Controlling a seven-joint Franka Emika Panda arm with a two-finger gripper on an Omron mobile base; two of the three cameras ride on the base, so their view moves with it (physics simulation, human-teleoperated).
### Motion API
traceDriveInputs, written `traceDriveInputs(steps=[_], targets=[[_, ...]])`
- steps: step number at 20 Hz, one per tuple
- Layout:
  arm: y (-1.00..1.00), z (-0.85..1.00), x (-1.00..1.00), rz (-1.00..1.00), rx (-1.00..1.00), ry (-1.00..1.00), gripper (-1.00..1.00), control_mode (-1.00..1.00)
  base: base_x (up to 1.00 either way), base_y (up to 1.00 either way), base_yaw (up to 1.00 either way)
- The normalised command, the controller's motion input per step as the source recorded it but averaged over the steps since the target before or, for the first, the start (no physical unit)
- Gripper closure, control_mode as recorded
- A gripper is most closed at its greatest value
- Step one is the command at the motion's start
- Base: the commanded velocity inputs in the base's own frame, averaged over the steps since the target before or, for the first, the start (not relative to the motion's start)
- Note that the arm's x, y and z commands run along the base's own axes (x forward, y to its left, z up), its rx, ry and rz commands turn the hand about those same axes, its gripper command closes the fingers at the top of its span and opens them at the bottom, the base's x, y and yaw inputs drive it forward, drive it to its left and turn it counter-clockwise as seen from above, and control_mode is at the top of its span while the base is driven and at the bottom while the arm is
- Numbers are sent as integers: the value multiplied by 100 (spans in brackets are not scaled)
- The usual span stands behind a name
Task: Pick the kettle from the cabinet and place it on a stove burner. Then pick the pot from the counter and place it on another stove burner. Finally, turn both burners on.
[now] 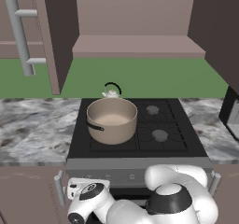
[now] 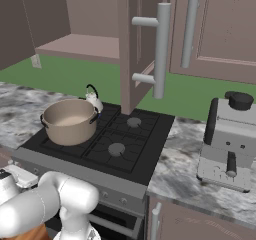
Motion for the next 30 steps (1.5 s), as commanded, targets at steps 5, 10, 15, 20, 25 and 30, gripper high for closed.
traceDriveInputs(steps=[5,10,15,20,25,30], targets=[[0,-10,5,0,0,0,-100,-100,0,0,0],[0,-12,3,0,0,0,-100,-100,0,0,0],[0,-8,3,0,0,0,-100,-100,0,0,0],[3,-7,7,0,0,0,-100,-100,0,0,0],[8,-8,10,0,0,0,-100,-100,0,0,0],[9,-13,9,0,0,0,-100,-100,0,0,0]])
